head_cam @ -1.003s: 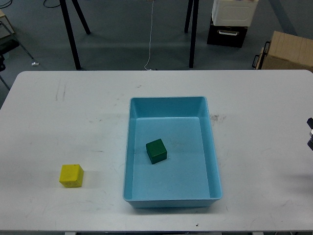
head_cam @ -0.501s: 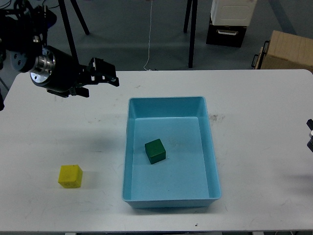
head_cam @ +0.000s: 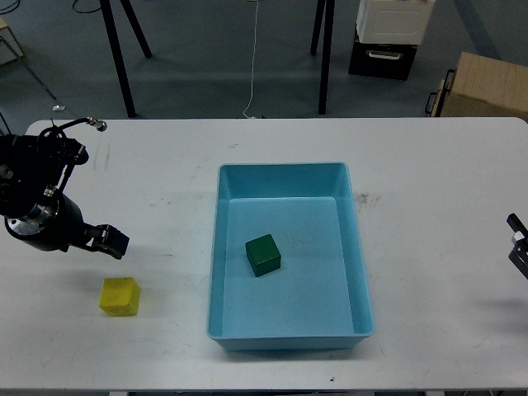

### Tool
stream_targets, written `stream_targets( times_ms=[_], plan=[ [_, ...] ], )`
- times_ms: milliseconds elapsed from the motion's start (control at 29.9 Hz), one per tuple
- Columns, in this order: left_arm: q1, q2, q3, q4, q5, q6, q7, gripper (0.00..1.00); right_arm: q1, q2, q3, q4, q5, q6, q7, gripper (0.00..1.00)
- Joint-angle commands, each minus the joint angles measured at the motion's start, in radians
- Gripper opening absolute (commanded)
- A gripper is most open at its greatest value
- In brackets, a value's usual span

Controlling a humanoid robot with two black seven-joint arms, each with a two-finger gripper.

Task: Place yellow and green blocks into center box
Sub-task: 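Bring the left gripper down over the yellow cube and grasp it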

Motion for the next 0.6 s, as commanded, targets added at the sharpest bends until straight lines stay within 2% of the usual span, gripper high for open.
stream_targets(
  times_ms=[0,334,568],
  plan=[
    [0.063,0.021,-0.044,0.016,0.002,0.0,-0.002,1.0,0.005,0.001,-0.003,-0.001,-0.027,0.0,0.0,1.0],
    [0.1,0.021,-0.114,0.023,-0.004,0.0,-0.003,1.0,0.003,0.012,-0.021,-0.001,-0.043,0.0,0.0,1.0],
    [0.188,0.02,-0.173,0.057,-0.001,0.0,-0.002,1.0,-0.004,0.013,-0.023,-0.001,-0.048,0.0,0.001,1.0]
  ],
)
